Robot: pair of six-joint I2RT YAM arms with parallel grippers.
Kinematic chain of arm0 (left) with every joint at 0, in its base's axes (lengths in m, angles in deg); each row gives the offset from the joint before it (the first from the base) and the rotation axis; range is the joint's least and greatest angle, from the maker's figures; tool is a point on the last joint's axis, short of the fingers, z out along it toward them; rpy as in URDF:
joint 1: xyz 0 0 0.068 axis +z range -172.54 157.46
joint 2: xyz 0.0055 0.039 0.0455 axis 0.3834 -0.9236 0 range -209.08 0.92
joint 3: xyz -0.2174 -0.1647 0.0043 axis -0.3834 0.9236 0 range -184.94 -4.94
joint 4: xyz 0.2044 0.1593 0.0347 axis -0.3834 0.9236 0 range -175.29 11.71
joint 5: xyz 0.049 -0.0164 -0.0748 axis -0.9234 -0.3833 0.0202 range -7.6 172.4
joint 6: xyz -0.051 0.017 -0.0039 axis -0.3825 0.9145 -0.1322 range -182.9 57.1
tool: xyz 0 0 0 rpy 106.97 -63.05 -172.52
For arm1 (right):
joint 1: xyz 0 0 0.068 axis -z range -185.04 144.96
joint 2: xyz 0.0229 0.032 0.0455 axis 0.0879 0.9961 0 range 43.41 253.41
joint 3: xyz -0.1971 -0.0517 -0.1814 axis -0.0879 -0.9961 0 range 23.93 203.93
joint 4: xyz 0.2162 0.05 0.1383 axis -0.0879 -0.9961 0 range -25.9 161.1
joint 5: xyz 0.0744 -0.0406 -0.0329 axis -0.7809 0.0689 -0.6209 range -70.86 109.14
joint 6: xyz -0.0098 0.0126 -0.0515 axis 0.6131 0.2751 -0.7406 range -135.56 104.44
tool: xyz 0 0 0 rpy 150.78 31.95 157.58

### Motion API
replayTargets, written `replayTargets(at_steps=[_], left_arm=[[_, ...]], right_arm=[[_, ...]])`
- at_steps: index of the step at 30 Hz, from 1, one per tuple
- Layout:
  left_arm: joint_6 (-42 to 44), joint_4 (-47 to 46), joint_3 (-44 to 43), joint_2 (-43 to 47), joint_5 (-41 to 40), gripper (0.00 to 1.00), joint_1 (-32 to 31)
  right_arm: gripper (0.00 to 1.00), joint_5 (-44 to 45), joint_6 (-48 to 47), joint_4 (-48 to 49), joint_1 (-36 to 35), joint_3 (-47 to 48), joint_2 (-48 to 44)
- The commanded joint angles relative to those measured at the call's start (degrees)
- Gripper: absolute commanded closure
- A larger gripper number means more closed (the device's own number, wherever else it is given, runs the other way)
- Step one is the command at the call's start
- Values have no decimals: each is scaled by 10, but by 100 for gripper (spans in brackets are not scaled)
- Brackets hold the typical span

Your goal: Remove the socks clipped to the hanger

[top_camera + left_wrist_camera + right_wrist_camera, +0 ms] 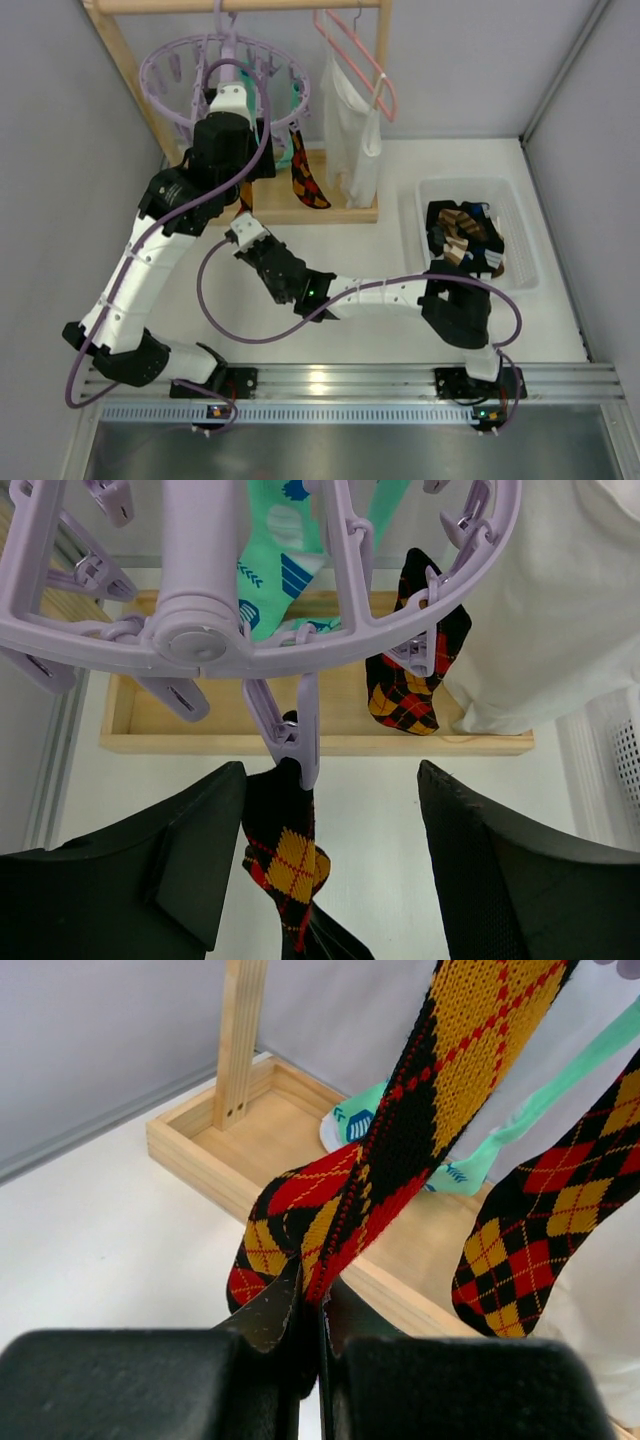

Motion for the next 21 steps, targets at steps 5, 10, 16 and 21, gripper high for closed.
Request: replayTargets(at_steps=[5, 10, 16, 21], left_arm=[[7, -72, 46, 19, 5, 31, 2], [1, -105, 93, 30, -9, 32, 5], [12, -143, 120, 40, -23, 32, 14], [22, -191, 134, 44, -6, 21, 31]], right_arm=[[100, -41, 30, 41, -13, -43, -64], [100, -50, 34, 44, -13, -54, -82], [100, -59, 32, 56, -13, -72, -95], [100, -85, 39, 58, -14, -81, -104]])
